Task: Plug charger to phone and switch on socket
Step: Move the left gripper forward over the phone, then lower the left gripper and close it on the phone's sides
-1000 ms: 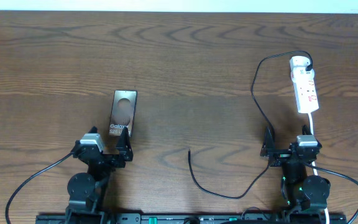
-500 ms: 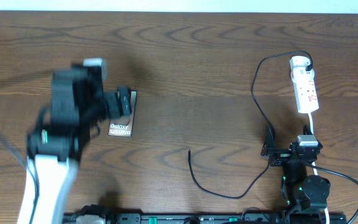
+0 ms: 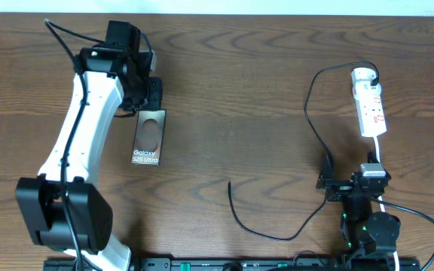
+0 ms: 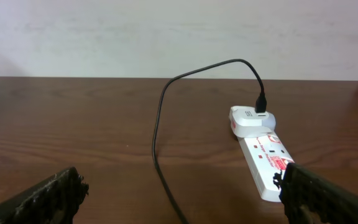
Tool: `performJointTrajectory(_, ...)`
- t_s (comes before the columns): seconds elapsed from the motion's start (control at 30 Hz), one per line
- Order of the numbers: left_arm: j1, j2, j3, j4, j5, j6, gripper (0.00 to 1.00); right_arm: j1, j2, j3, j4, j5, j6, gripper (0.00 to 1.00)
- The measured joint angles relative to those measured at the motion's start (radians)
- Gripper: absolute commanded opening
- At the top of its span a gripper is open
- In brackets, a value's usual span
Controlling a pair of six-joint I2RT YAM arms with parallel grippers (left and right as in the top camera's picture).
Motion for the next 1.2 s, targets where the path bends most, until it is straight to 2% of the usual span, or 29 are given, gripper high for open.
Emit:
performJointTrajectory(0.37, 0.000, 0.004, -0.001, 0.000, 0.000, -0.003, 0.98, 0.000, 0.000, 0.000, 0.000, 0.000, 0.000, 0.99)
performJointTrajectory(0.6, 0.000, 0.003, -0.104, 0.013, -0.091, -0.003, 0.98, 0.000, 0.000, 0.000, 0.000, 0.000, 0.000, 0.99)
performJointTrajectory(1.2, 0.000, 0.003, -0.327, 0.239, -0.115, -0.004, 0.98, 0.000, 0.000, 0.000, 0.000, 0.000, 0.000, 0.99)
